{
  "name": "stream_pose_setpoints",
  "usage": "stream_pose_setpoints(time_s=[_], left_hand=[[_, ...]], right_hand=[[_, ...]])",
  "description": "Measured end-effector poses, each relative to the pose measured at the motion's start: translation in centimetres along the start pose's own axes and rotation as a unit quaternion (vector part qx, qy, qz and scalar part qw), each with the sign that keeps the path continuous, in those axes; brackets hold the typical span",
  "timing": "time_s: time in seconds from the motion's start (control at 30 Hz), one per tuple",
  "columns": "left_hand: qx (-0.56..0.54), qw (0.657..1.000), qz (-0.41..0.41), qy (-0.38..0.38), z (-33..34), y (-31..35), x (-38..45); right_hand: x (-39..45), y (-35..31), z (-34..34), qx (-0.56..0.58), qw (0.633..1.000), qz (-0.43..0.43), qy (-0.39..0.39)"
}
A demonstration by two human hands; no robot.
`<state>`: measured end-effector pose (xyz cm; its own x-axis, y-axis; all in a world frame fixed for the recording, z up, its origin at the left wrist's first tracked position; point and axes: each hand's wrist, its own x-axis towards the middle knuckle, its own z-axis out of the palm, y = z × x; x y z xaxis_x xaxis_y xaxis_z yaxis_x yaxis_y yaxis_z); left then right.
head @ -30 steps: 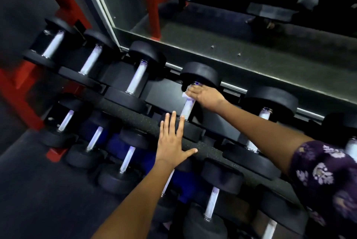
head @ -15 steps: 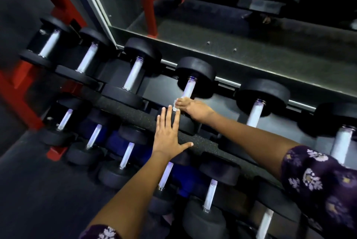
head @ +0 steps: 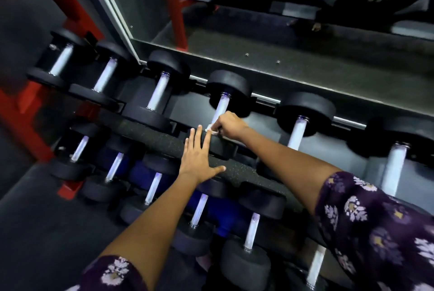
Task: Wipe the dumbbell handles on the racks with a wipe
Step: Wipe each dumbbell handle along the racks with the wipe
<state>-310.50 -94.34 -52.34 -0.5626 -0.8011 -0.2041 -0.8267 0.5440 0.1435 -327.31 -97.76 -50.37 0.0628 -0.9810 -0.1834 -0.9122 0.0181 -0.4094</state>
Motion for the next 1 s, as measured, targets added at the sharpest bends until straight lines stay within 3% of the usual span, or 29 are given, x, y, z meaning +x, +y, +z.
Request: stream_pose_setpoints(time_s=[0.13, 0.3, 0.43, 0.8, 0.9, 1.0], left_hand=[[-0.027, 0.998, -0.042, -0.025, -1.5, 1.3, -0.2], [-0.108, 0.989, -0.094, -0.037, -2.4, 5.9, -2.1], [-0.162, 0.982, -0.071, -0.063, -2.4, 9.9, -3.2], [-0.222, 0.97, -0.006, -0.097, -0.3, 17.3, -5.0], [-0.262, 0.962, -0.035, -0.067, 0.1, 18.8, -5.2], [-0.337, 0.934, -0.118, -0.017, 0.7, 20.5, -4.6]], right_hand=[[-3.7, 1.2, -0.9, 0.169, 0.975, 0.108, 0.094], [-10.9, 4.7, -2.9, 0.191, 0.946, 0.19, 0.177], [-15.6, 6.9, -4.3, 0.223, 0.912, 0.246, 0.239], [-22.8, 8.0, -2.0, 0.276, 0.881, 0.328, 0.198], [-23.0, 8.6, -1.6, 0.271, 0.883, 0.326, 0.2], [-22.4, 9.2, -1.5, 0.266, 0.889, 0.311, 0.207]])
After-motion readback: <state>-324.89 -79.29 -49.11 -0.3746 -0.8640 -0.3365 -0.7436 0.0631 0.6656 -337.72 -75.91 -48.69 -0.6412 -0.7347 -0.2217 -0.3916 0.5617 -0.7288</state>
